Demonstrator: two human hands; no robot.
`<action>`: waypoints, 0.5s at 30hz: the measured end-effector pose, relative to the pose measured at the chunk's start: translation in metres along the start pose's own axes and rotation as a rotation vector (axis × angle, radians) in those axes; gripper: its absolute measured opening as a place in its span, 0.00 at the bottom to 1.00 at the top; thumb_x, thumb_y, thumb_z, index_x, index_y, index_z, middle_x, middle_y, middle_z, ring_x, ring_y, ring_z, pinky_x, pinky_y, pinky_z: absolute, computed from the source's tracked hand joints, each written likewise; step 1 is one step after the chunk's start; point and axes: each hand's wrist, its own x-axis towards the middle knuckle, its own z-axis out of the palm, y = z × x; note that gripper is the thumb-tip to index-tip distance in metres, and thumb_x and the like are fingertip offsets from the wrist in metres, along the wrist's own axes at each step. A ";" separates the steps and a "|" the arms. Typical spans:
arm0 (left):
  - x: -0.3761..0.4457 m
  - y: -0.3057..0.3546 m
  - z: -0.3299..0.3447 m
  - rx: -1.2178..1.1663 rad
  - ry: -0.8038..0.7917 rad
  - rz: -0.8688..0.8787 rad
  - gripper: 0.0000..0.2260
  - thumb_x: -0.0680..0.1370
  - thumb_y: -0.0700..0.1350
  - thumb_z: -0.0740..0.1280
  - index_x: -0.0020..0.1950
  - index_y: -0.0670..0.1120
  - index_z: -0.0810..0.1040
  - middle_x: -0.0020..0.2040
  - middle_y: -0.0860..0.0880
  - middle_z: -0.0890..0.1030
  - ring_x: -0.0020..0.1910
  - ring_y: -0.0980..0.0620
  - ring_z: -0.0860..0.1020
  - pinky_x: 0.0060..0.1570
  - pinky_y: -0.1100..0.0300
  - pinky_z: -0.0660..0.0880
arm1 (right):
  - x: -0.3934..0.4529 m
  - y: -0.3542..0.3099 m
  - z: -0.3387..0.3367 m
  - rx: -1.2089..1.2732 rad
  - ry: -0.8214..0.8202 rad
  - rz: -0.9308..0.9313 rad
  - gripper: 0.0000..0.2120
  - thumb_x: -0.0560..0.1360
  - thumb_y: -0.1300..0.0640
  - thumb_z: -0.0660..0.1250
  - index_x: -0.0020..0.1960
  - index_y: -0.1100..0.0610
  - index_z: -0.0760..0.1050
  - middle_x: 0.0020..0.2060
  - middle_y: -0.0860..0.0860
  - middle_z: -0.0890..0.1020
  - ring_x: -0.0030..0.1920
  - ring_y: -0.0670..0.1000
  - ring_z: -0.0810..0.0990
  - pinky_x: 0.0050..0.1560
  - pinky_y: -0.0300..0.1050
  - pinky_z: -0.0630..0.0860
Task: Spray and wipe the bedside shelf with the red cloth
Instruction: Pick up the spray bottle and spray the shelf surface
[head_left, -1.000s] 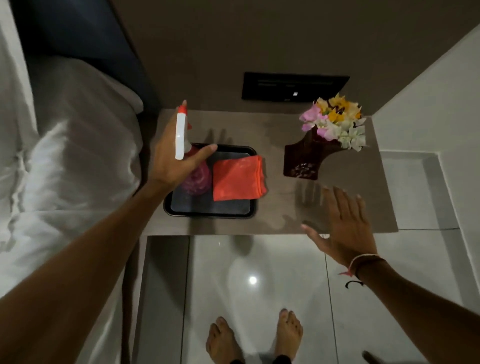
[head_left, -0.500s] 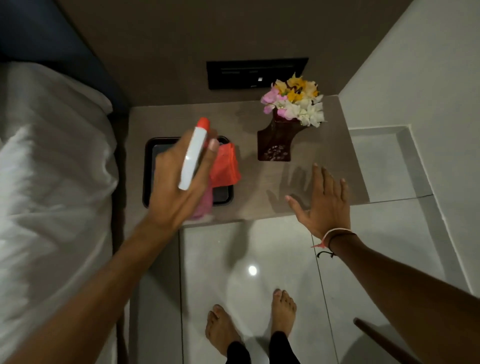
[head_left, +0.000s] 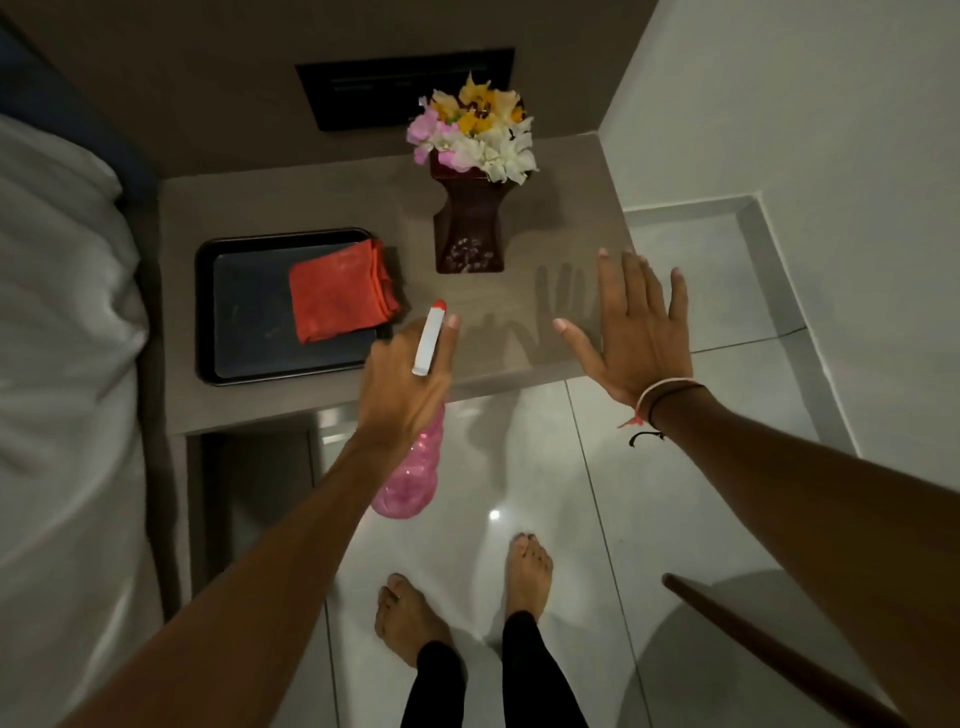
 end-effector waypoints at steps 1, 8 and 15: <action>0.003 0.002 0.003 0.002 0.015 0.015 0.22 0.85 0.60 0.61 0.44 0.44 0.80 0.31 0.42 0.83 0.28 0.43 0.84 0.31 0.45 0.84 | 0.000 0.002 0.000 0.005 0.000 0.006 0.42 0.77 0.29 0.48 0.79 0.58 0.52 0.76 0.63 0.65 0.76 0.63 0.63 0.75 0.68 0.57; 0.004 0.011 0.014 0.097 0.049 0.017 0.20 0.86 0.54 0.62 0.48 0.39 0.82 0.37 0.39 0.85 0.32 0.39 0.84 0.38 0.45 0.86 | -0.010 0.012 -0.002 0.044 -0.028 0.022 0.43 0.76 0.28 0.46 0.79 0.57 0.51 0.76 0.63 0.65 0.76 0.63 0.64 0.75 0.68 0.58; -0.007 0.006 0.011 0.105 0.019 0.025 0.18 0.86 0.52 0.63 0.47 0.40 0.81 0.35 0.39 0.85 0.29 0.40 0.85 0.34 0.44 0.87 | -0.011 0.013 -0.005 0.066 -0.052 0.018 0.44 0.75 0.27 0.43 0.79 0.57 0.53 0.75 0.63 0.66 0.75 0.63 0.66 0.74 0.68 0.59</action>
